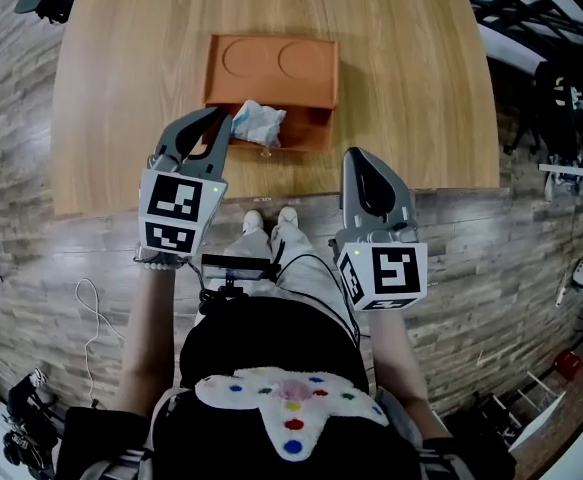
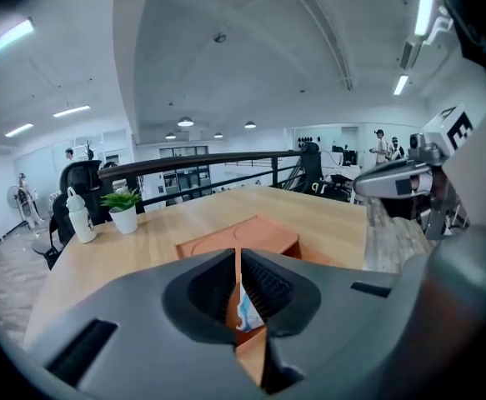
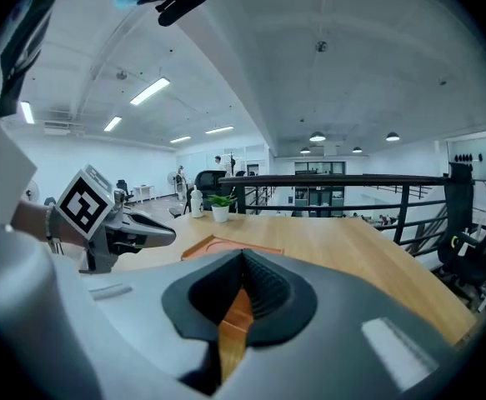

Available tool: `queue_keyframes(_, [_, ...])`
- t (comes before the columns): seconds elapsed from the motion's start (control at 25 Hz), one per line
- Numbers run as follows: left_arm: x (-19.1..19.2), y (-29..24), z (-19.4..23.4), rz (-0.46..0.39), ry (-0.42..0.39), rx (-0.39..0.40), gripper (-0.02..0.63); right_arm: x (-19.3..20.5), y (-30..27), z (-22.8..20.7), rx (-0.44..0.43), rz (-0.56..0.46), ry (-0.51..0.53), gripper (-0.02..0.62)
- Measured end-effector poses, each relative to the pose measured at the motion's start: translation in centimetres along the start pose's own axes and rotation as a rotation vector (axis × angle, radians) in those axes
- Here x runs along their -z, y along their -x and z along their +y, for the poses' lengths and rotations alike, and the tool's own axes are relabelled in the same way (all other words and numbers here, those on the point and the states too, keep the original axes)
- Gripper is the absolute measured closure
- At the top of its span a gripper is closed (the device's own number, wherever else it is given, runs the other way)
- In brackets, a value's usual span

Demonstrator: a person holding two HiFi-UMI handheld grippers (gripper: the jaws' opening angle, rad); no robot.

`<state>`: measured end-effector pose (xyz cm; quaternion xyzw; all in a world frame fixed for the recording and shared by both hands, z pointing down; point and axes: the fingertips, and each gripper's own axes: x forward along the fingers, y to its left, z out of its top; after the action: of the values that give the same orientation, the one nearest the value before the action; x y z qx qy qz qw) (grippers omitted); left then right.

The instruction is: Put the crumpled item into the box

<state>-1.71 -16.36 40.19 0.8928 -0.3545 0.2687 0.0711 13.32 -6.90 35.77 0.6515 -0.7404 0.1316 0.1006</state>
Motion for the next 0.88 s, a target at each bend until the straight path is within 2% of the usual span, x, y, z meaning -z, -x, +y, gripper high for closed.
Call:
queue_keyframes(0.36, [-4.5, 5.5, -1.0, -0.136, -0.006, -0.016, 0.597, -4.1, 1.2, 1.5, -0.034, -0.079, 0.045, 0.586])
queue_keyframes(0.6, [-6.9, 8.4, -1.1, -0.197, -0.049, -0.045, 0.598, -6.4, 2.0, 2.3, -0.054, -0.124, 0.064, 0.586])
queue_keyframes(0.88, [-8.5, 11.0, -1.3, -0.253, -0.060, -0.073, 0.598, -7.8, 2.8, 3.0, -0.080, -0.150, 0.088, 0.586])
